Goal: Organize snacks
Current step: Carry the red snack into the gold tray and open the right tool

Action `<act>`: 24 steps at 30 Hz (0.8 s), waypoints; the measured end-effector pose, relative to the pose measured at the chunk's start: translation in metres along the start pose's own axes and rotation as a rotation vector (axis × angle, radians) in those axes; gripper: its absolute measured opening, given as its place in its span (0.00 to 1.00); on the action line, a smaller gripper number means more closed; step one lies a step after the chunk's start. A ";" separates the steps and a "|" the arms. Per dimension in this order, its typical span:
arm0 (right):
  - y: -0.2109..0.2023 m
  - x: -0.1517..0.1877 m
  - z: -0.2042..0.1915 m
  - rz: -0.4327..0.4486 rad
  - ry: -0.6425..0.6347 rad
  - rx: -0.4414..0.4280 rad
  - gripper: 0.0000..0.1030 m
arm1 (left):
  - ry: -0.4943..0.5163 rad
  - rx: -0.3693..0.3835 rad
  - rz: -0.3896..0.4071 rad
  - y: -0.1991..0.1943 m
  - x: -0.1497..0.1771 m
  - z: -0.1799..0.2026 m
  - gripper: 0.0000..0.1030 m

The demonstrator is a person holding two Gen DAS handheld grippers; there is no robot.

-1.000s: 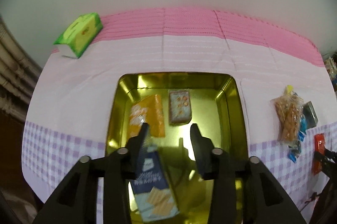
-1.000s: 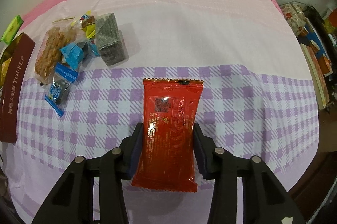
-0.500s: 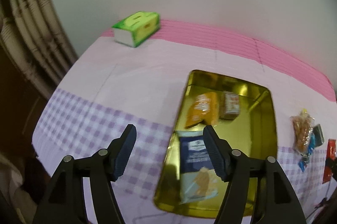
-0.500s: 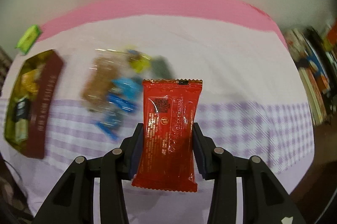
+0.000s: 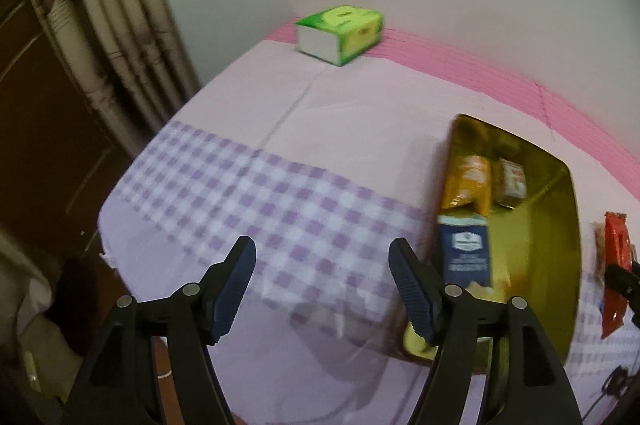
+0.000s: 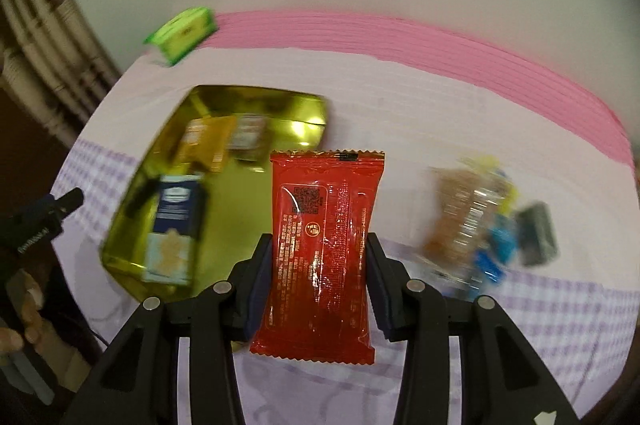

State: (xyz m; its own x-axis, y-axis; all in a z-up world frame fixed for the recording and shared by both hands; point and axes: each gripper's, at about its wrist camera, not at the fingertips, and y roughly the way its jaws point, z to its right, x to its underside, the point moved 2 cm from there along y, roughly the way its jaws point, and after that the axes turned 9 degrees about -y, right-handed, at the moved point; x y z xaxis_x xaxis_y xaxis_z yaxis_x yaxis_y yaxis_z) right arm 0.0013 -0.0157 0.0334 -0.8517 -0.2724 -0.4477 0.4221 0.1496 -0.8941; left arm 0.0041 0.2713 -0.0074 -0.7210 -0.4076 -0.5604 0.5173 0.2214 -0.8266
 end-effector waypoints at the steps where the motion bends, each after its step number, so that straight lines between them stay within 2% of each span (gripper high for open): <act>1: 0.004 -0.004 -0.012 -0.005 -0.014 -0.007 0.39 | -0.014 -0.005 0.002 0.001 -0.001 -0.004 0.68; 6: 0.021 -0.021 -0.046 -0.009 -0.065 -0.008 0.39 | -0.066 -0.023 0.021 0.007 -0.005 -0.018 0.68; 14: 0.054 -0.024 -0.065 -0.063 -0.049 0.012 0.39 | -0.115 -0.055 0.013 0.012 -0.007 -0.029 0.68; 24: 0.081 -0.018 -0.068 -0.124 -0.065 0.040 0.39 | -0.078 -0.033 0.008 0.012 -0.004 -0.021 0.68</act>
State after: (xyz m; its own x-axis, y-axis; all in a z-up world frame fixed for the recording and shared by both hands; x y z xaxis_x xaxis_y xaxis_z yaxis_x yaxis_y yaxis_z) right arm 0.0291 0.0663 -0.0299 -0.8767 -0.3474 -0.3328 0.3283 0.0738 -0.9417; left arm 0.0039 0.2945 -0.0163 -0.6781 -0.4732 -0.5624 0.5063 0.2539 -0.8241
